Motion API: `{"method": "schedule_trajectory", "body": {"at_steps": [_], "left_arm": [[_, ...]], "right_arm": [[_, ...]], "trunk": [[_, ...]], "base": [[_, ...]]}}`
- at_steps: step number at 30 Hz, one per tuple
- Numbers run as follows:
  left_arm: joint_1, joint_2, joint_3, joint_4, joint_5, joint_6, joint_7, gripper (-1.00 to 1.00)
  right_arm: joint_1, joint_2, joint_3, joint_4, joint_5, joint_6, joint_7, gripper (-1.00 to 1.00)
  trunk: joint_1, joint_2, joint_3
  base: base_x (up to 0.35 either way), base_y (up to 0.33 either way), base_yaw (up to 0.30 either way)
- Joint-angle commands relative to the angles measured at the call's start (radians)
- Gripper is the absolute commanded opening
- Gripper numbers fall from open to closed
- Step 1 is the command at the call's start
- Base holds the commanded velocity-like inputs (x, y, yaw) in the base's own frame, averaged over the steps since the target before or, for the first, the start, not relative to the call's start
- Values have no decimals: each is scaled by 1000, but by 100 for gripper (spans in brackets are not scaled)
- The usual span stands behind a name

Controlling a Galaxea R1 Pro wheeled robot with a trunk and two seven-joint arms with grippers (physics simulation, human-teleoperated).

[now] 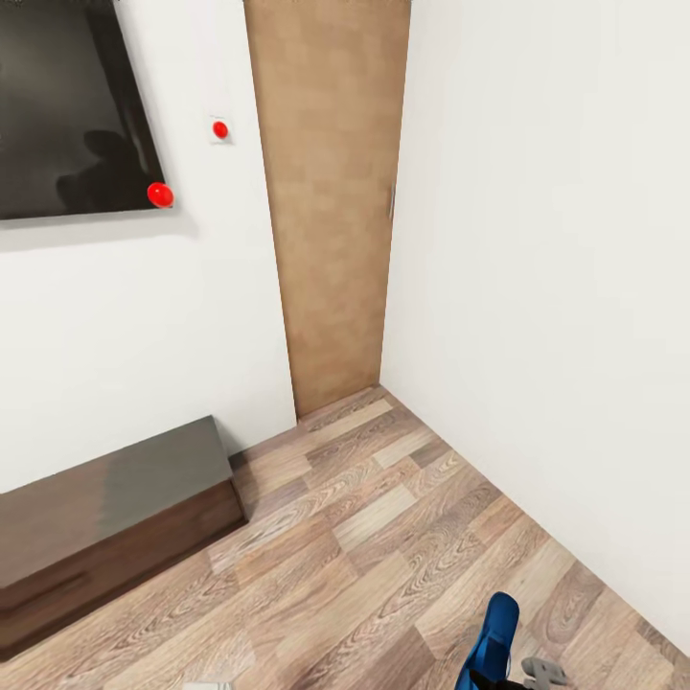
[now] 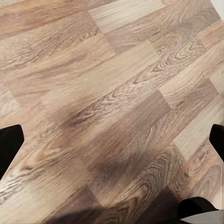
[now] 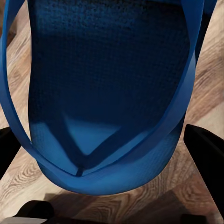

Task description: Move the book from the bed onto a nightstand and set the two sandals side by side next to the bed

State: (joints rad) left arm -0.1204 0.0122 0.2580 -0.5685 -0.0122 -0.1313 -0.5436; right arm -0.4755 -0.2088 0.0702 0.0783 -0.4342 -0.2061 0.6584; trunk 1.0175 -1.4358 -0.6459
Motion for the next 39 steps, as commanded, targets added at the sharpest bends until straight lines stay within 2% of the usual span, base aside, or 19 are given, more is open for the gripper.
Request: {"method": "schedule_trajectory", "body": {"at_steps": [1,11,22,39], "left_arm": [[-1,-4,4,1,-2,-2,-4,100],[-1,-11,4,1,-2,-2,2,100],[-1,-11,4,1,-2,-4,2,100],[-1,-11,4,1,-2,-4,2,100]], "right_arm": [[-2,0,8,5,-8,-7,5,-100],[-2,0,8,4,-8,-16,5,-100],[-2,2,8,3,-8,-16,7,-100],[-2,5,8,3,-8,-18,9,-100]], "trunk": [[-4,7,2],[-42,77,34],[-42,77,34],[-42,77,38]], "base": [[0,0,0],[0,0,0],[0,0,38],[0,0,240]]}}
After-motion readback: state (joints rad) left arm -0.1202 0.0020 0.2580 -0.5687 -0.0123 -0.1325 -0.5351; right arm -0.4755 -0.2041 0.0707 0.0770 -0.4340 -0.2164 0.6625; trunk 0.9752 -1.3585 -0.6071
